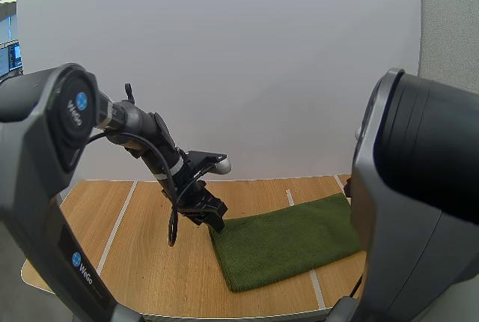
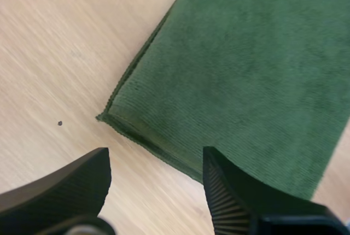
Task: Fold the towel
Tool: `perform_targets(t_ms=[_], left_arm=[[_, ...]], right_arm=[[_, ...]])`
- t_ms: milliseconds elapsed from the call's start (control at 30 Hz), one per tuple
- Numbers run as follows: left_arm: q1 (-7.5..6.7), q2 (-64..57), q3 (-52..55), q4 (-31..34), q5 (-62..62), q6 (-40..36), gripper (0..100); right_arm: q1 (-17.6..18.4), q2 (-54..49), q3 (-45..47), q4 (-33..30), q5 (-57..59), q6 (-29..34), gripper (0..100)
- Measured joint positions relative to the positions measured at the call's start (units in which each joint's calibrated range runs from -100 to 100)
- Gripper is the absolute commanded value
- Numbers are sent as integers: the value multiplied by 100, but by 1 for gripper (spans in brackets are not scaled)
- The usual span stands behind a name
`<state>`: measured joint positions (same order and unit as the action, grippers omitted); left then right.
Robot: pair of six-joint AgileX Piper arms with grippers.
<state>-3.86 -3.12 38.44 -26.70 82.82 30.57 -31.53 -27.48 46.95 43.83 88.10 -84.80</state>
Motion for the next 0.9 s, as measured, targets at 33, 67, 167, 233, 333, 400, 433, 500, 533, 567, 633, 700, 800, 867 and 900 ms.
perform_targets(t_ms=[33,67,167,233,333,400,433,500,533,567,633,700,800,867,900], left_arm=[[0,75,12,10,-65,0,82],[0,367,12,10,-312,0,82],[0,725,12,12,-699,0,82],[0,897,12,12,-876,10,82],[0,1268,12,-240,-1242,261,82],[0,1345,12,-403,-1421,405,82],[0,1384,12,-439,-1509,442,82],[0,1444,12,-488,-1651,484,82],[0,1487,12,-530,-1698,525,82],[0,1520,12,-574,-1719,553,82],[0,1571,12,-657,-1755,603,82],[0,1637,12,-795,-1753,709,82],[0,1724,-1,-969,-1759,780,79],[0,1748,-1,-1097,-1775,814,62],[0,1750,-1,-1103,-1775,824,45]], right_arm=[[0,-50,0,0,123,0,100],[0,-89,0,0,199,0,100],[0,-278,0,0,498,0,100],[0,-325,0,0,580,0,100],[0,-574,0,9,770,0,100],[0,-599,0,64,935,0,100],[0,-599,0,91,963,0,100],[0,-614,0,128,1021,0,100],[0,-614,0,141,1038,0,100],[0,-614,0,177,1051,0,100],[0,-614,0,190,1051,0,100],[0,-614,0,220,1051,0,100],[0,-614,0,220,1051,0,100],[0,-614,0,220,1051,0,100],[0,-614,0,220,1051,0,100]])
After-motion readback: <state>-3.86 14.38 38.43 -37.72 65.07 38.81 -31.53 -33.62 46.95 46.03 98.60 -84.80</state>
